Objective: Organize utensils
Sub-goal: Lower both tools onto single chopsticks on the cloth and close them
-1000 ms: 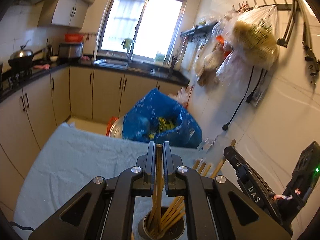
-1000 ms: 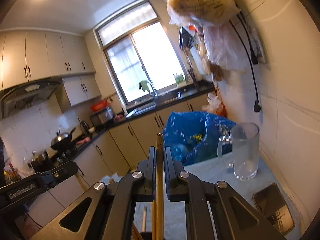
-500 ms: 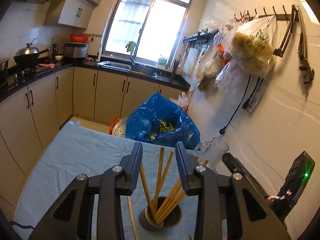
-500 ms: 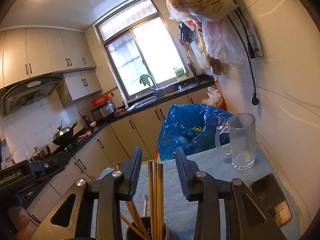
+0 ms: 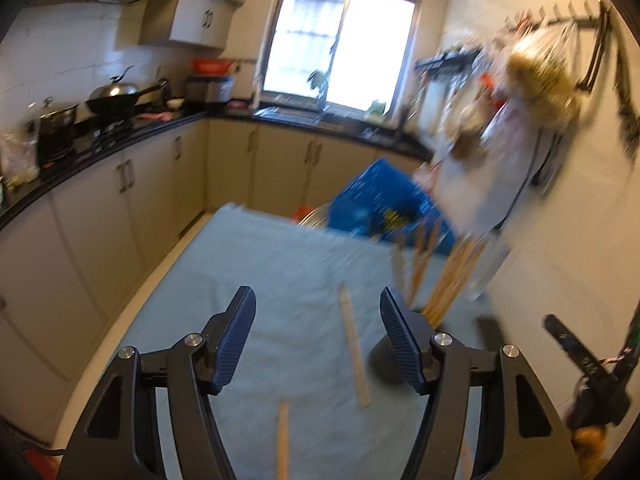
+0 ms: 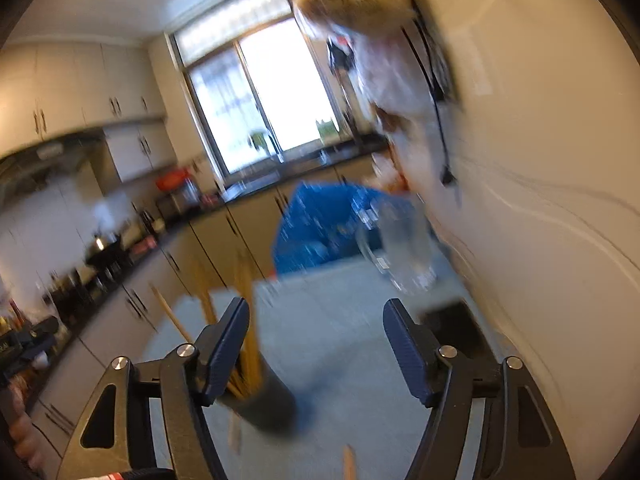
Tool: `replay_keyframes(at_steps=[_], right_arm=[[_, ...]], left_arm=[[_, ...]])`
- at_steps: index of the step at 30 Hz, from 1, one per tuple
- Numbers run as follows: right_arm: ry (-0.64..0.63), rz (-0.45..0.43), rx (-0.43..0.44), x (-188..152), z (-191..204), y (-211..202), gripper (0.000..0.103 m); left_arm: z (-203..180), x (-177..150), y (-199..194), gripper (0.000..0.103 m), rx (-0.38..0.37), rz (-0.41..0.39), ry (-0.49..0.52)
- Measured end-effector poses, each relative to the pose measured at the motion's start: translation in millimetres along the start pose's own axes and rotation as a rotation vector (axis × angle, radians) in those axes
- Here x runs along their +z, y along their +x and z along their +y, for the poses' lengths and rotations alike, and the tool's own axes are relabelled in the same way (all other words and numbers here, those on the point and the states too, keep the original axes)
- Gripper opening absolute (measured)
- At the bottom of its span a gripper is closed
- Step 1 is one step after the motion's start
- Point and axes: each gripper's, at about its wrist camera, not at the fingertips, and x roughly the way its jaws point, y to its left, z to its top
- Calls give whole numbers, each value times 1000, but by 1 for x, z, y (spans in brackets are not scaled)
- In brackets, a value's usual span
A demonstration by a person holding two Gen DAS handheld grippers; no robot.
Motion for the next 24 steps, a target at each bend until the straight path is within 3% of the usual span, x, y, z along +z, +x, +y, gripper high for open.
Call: replay_keyframes(at_steps=[3,7,11,15,18,21,23,24], right_arm=[[-53,170,-26,-34,-14,17,74],[-127,338,-38,-74,-24,36,74],[-182,411,-58,-98,-22,48,71],[-211,467,-60,-110,-15,63,61],[-222,498,-71,-113,-8,77,58],[-233,511,-92,-111,-1,88,53],[-248,522,-103,-110,4,95,49],[-259,527,-113,-110,7,100,46]], left_arm=[[14,-30,16,64,69,82,27],[33,-69,45,64,107,220,35],[38,-95,70,64,137,312,74],[35,-108,93,61,109,390,89],[25,-110,107,59,91,423,109],[19,-111,120,48,95,459,131],[17,-112,130,31,91,499,140],[17,-113,135,29,87,516,137]])
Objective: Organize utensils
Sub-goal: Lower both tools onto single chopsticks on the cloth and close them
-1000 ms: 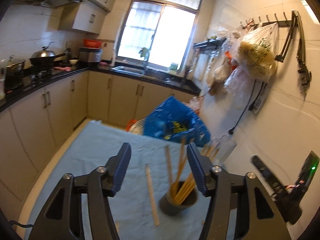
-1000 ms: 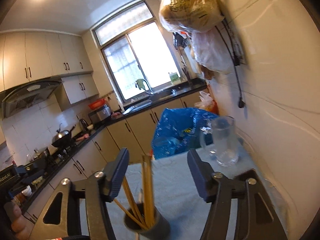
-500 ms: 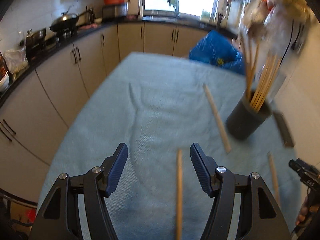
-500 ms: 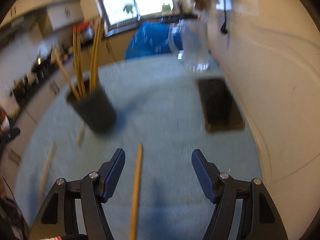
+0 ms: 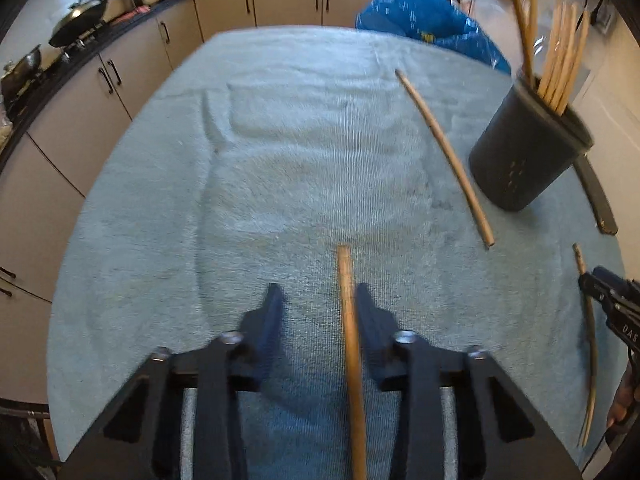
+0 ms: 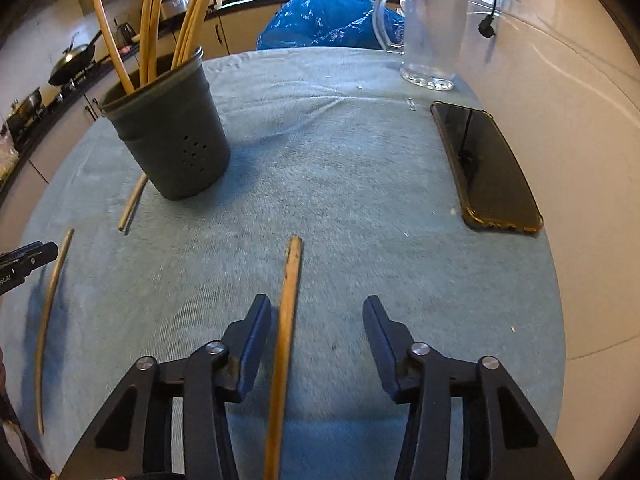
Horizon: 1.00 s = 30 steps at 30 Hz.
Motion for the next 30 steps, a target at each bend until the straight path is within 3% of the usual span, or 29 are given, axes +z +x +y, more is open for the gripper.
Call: replay_keyframes(at_steps=[6,18,22,23,24,30], right_arm=[[-19,22,-25,16,9,11,37],[-24,81,-19,34,9,22,35],[-34,47,-12,30,15,20,15],[-36,41,-10,28,17,19,9],[-32,38,-6,27,18,18,8],[60,-20,95,14,4,2,7]], left_arm=[[-4,5,7,26,29,-7,18],[-7,17,14,26,29,-8,64],[-7,16,13,25,25,-16,60],[-7,15,13,10,16,-18,60],[-6,14,11,7,12,-15,53],[-3,0,-21,7,-17,-101,12]])
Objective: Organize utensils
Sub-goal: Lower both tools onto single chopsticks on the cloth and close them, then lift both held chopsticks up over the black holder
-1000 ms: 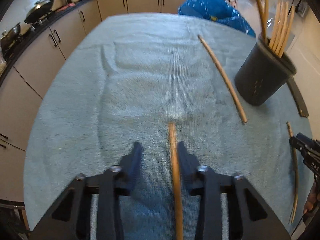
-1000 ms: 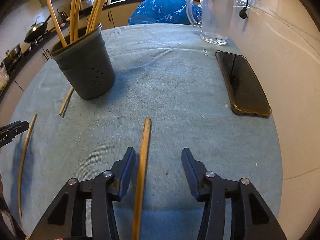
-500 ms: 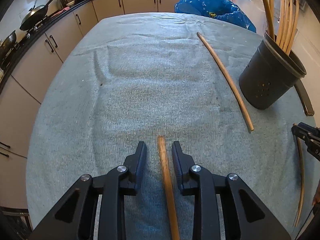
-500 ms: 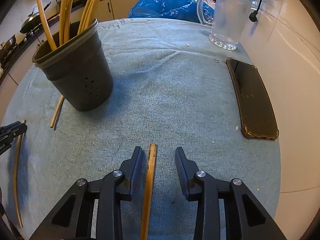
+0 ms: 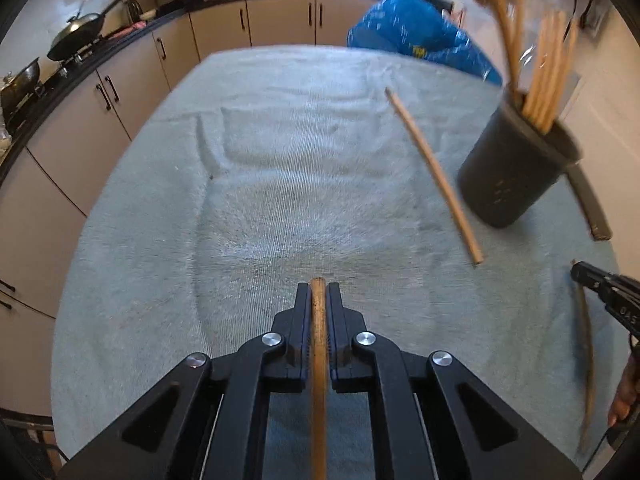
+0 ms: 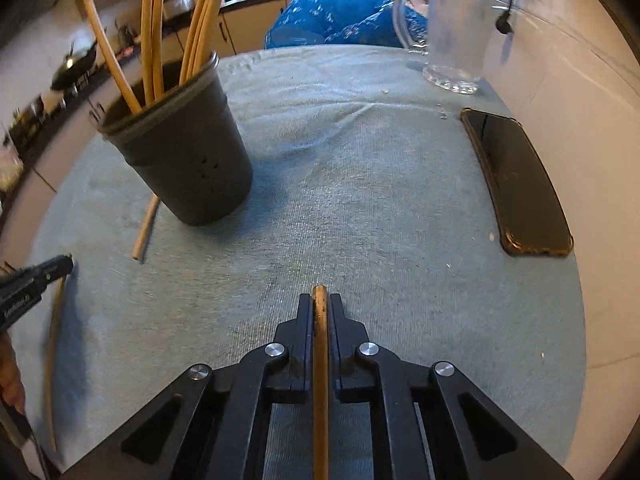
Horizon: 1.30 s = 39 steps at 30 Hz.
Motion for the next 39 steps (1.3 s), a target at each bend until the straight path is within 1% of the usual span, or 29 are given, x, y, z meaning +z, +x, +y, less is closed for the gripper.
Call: replay_keyframes(at_steps=[4,6,9,11,14,18,22,30,39], right_arm=[[31,-68,60,-8,-4,-24,7],[43,-97,75,-10,-3,-34,7],[64,-140,113,-14,-5,-47,7],[68,-170,126,-16,-2,-59,7],[63,-218,139,-20,5,-77,7],[59,-263,162,-27,9,-97,7],[55,-314,177,-34,14,-118,7],[47,-417,188,-44,24,-155,7],[48,-492,204,-50,29,-185,7]], left_arm=[[-3,-4,-30,7,-53,-67,-18],[-6,-8,-45,7,-81,-99,-22],[-9,-11,-64,7,-117,-133,-33],[-12,-13,-80,7,-149,-166,-45],[-17,-16,-100,7,-171,-217,-55],[-24,-22,-127,7,-155,-304,-49],[-29,-25,-146,7,-144,-358,-35],[-32,-34,-177,7,-154,-426,-18],[-31,-39,-211,7,-205,-504,-26]])
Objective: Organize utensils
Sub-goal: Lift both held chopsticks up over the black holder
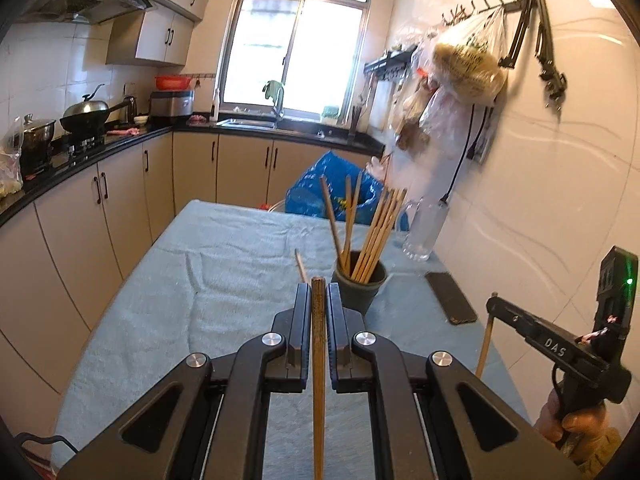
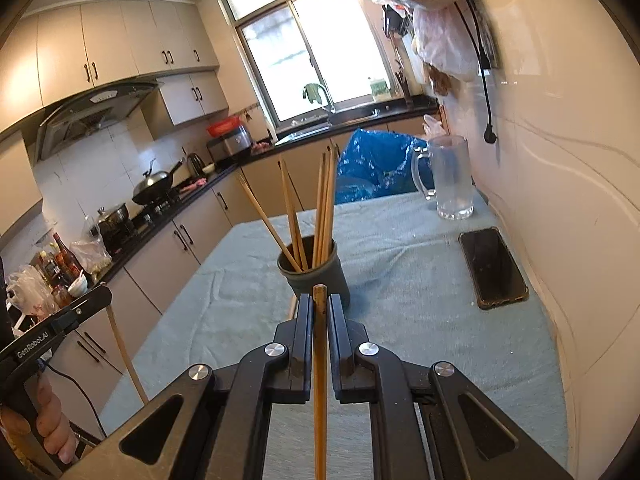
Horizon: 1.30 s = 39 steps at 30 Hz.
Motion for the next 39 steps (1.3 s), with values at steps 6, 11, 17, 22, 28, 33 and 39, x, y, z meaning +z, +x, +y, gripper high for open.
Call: replay_keyframes(at_steps=[6,11,17,22,28,33,39], right_arm=[[-11,-48,10,13,9,-6,7],[-15,-105,12,34,15,-9,7],[11,-218,30,75,21,-4,7],[76,-285,54,110,18,15,7],[66,-351,32,152,24,50,7],[30,-399,-22,167,26,78,7],[39,-386,-50,164,12,113,8]], left_arm=[[-3,20,-3,7,-20,-31,-11],[-2,43,0,7,-27,-61,-31],[-16,83,7,7,-34,-157,-13],[-25,117,37,7,-37,-192,-13],[-32,150,80,7,-69,-217,-48],[-39,167,120,7,-76,-223,-65],[-43,166,174,6,-71,-179,-74]])
